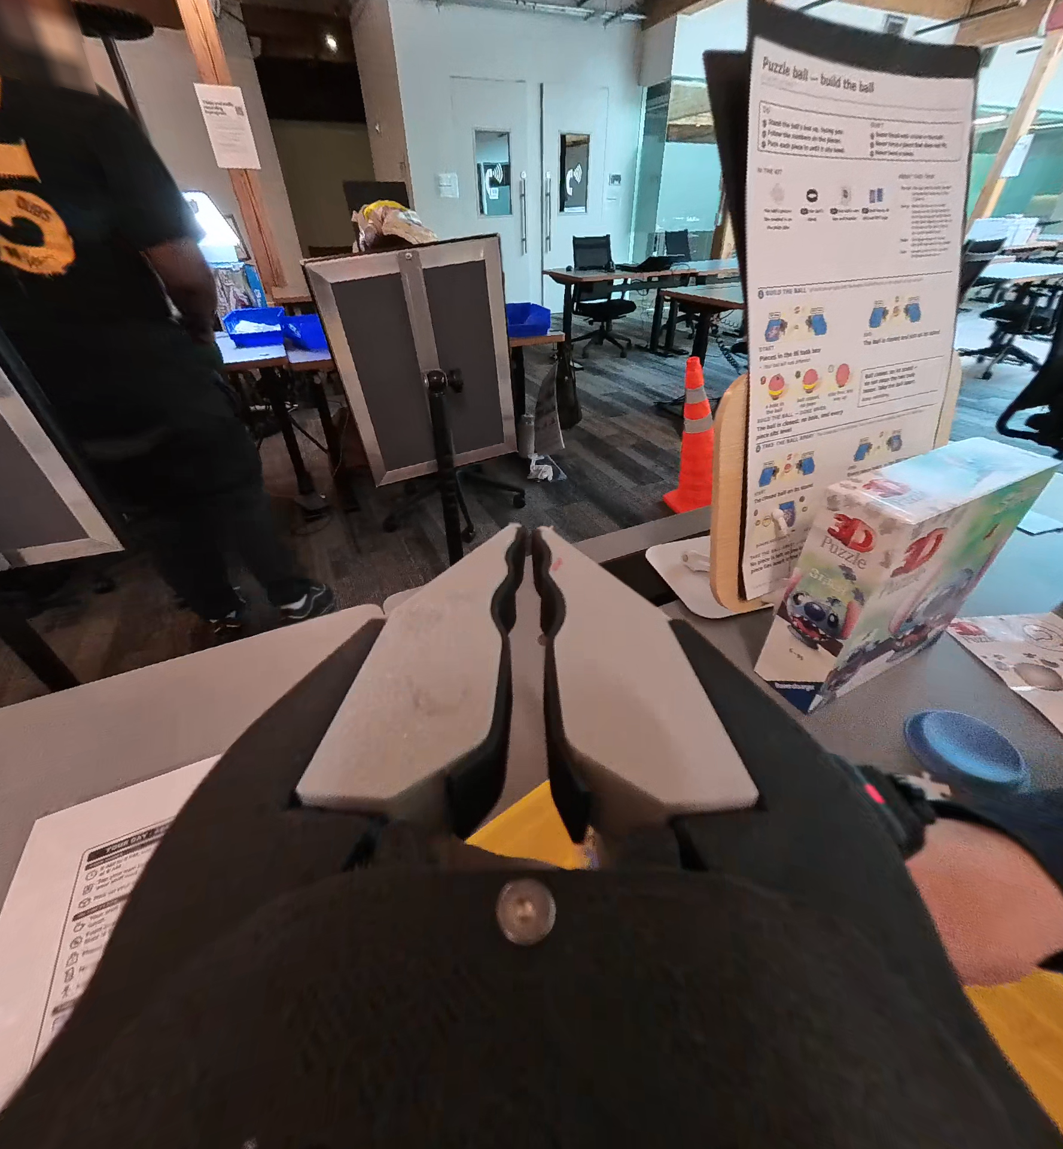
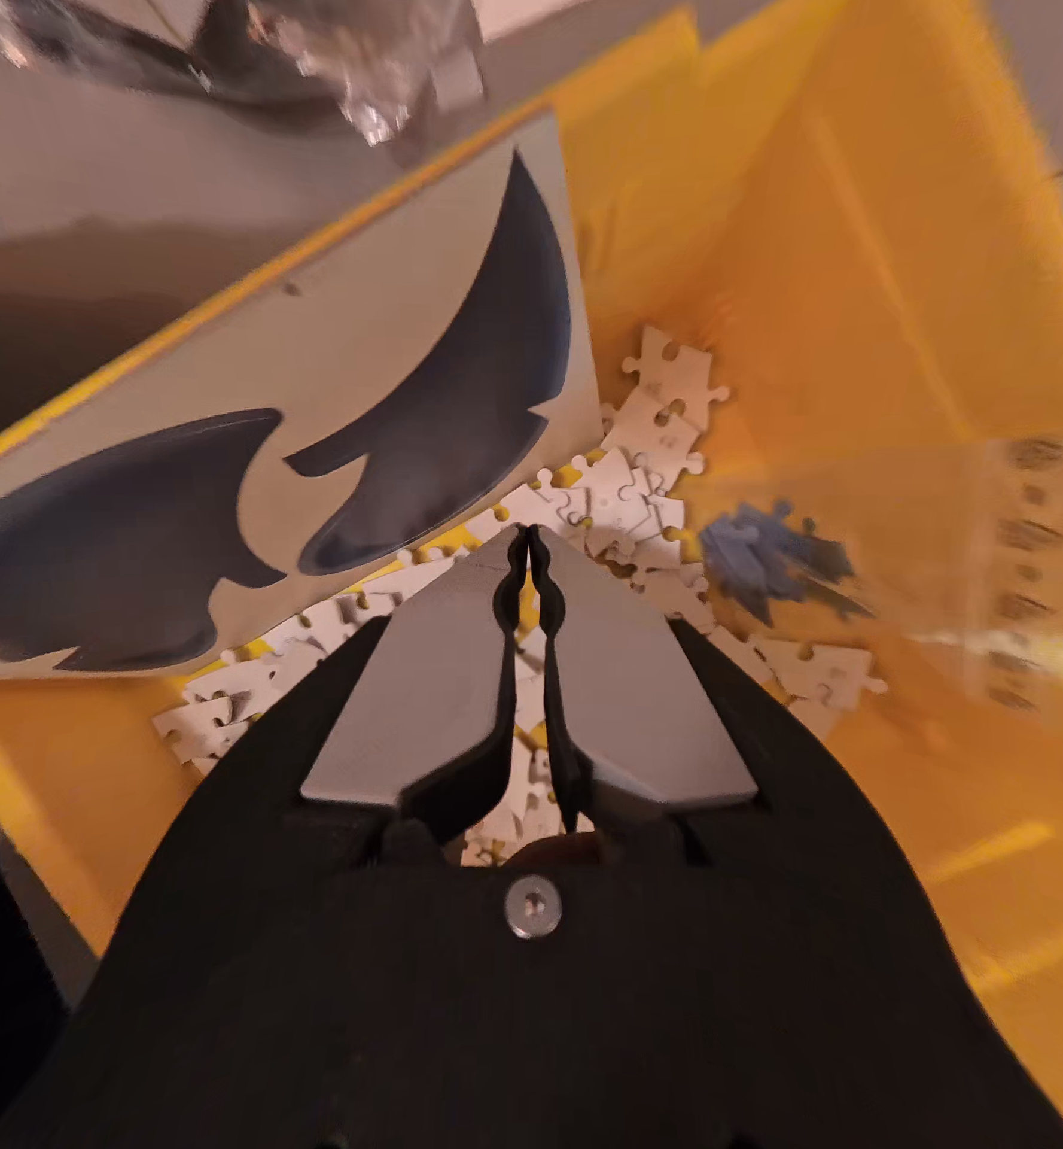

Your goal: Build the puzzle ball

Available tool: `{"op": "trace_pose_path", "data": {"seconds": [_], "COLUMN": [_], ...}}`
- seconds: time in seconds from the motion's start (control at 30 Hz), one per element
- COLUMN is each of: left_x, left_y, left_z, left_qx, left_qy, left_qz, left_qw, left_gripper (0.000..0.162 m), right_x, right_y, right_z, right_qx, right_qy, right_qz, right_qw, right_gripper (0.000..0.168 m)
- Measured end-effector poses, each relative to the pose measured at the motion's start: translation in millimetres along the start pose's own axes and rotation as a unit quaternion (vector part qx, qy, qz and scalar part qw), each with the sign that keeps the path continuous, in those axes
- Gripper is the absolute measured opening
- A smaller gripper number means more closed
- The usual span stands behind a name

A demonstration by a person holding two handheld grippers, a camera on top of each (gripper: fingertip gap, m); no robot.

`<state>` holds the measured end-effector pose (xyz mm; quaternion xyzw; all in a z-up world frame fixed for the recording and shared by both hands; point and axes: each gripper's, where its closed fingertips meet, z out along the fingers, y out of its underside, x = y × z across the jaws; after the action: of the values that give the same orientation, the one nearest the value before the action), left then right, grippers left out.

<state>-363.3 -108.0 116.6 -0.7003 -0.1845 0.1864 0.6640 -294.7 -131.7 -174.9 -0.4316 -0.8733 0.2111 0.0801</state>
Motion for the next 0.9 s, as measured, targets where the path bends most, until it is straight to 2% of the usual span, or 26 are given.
{"op": "trace_pose_path", "data": {"seconds": [0.1, 0.23, 0.37, 0.53, 0.67, 0.77, 0.83, 0.9], "left_x": [3, 6, 6, 12, 21, 34, 37, 42], "left_y": [-4, -8, -9, -12, -6, 13, 27, 43], "left_z": [-4, -8, -6, -8, -7, -2, 2, 5], "left_qx": [0.011, 0.019, 0.023, 0.028, 0.012, -0.035, -0.074, -0.109], "left_qy": [0.000, 0.010, 0.008, 0.017, 0.026, 0.057, 0.062, 0.080], "left_qz": [0.020, 0.020, 0.021, 0.022, 0.034, 0.053, 0.064, 0.076], "left_qw": [1.000, 1.000, 0.999, 0.999, 0.999, 0.996, 0.993, 0.988], "left_gripper": [0.000, 0.000, 0.000, 0.000, 0.000, 0.000, 0.000, 0.000], "right_x": [-4, -9, -6, 7, 10, -2, -8, 2], "right_y": [16, 47, 66, 24, 12, 8, 9, 23], "right_z": [20, 11, 0, -10, -23, -73, -119, -160], "right_qx": [-0.043, -0.103, -0.150, -0.077, -0.046, 0.034, 0.136, 0.221], "right_qy": [-0.018, -0.019, 0.017, 0.034, 0.031, 0.022, 0.030, 0.075], "right_qz": [-0.003, -0.030, -0.080, -0.047, -0.029, -0.043, -0.054, -0.045], "right_qw": [0.999, 0.994, 0.985, 0.995, 0.998, 0.998, 0.989, 0.971], "right_gripper": [0.000, 0.000, 0.000, 0.000, 0.000, 0.000, 0.016, 0.020]}}
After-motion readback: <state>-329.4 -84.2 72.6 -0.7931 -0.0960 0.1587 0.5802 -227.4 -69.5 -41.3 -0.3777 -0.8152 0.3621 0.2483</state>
